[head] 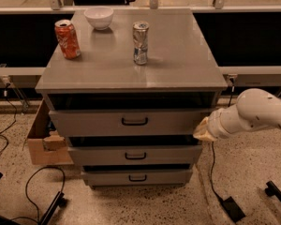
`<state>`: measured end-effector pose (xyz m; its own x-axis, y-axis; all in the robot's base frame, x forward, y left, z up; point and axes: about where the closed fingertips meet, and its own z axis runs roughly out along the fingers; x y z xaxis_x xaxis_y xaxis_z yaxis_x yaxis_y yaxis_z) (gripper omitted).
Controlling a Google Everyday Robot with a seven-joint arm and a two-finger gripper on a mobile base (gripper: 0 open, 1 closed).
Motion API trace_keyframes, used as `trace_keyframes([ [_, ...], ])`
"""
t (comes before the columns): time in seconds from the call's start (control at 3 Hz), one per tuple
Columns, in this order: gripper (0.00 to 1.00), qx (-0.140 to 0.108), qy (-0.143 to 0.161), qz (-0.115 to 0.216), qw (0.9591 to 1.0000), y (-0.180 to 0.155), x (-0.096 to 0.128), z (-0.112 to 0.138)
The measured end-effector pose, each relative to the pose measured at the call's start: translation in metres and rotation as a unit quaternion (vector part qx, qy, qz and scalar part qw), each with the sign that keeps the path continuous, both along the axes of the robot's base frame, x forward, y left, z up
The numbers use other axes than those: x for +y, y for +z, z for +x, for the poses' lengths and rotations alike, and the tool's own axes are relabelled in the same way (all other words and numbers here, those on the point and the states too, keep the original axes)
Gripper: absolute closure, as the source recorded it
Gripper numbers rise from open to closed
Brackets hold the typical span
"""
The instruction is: Close top drawer
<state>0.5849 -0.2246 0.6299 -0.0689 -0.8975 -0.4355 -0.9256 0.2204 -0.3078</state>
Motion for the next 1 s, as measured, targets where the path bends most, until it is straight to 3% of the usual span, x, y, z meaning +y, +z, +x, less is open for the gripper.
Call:
trace_keyframes([
  [0.33,1.00,0.040,0.038,-0.055,0.9970,0.008,0.011,-0.057],
  [0.67,1.00,0.081,0.053,-0.103,0.9900,0.021,0.008,-0.118],
  [1.0,1.00,0.106,0.005,-0.153,0.9824,0.067,-0.038,-0.159],
])
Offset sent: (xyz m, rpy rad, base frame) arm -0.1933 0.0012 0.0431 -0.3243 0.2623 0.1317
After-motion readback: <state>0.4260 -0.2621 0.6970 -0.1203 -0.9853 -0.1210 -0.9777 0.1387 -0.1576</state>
